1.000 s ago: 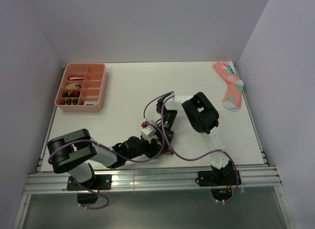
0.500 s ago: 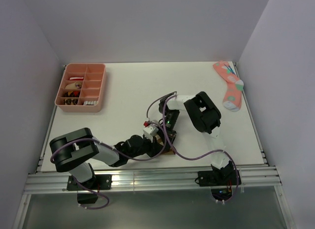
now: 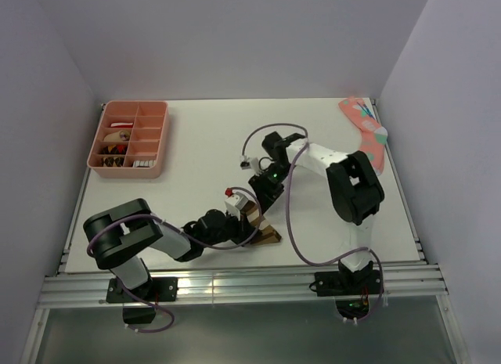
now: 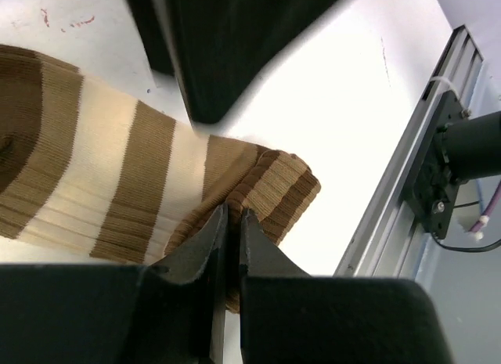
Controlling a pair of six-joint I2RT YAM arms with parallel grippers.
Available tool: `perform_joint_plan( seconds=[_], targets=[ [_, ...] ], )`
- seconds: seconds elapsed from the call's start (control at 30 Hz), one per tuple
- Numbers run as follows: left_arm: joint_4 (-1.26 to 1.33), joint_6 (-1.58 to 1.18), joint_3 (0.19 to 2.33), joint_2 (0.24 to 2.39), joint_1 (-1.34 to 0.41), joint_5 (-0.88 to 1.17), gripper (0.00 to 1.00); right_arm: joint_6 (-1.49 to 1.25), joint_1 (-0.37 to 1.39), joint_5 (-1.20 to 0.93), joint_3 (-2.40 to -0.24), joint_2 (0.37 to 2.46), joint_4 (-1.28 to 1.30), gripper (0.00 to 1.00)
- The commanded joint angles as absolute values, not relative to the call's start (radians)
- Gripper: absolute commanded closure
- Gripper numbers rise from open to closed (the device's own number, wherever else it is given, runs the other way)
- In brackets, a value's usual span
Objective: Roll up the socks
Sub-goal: Roll the sock at the center of the board.
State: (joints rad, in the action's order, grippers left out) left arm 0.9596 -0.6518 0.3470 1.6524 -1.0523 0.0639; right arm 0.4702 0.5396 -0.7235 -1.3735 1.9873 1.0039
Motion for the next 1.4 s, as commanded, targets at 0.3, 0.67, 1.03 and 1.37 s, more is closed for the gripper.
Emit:
perform_joint_plan(
  seconds=[0.3,0.67,1.03,1.37],
  targets=[
    [0.686,-0.744,0.370,1.707,-0.971,0.179,1.00,0.478,0.360,-0.661,-1.237,1.577,0.755,0.49],
    [0.615,-0.831,0.454,1.851,-0.859,0.494,1.00,0.738,0.567,-0.500,-0.866,1.281,0.626,0.48],
    [0.641,-0.928,0.451,1.925,-0.844,0.591,1.00,0.724,0.834,-0.333,-0.663,1.155,0.436,0.44],
    [0.704,-0.968,0.442,1.993,-0.833,0.655,1.00,0.715,0.894,-0.295,-0.565,1.051,0.313,0.43]
  ],
)
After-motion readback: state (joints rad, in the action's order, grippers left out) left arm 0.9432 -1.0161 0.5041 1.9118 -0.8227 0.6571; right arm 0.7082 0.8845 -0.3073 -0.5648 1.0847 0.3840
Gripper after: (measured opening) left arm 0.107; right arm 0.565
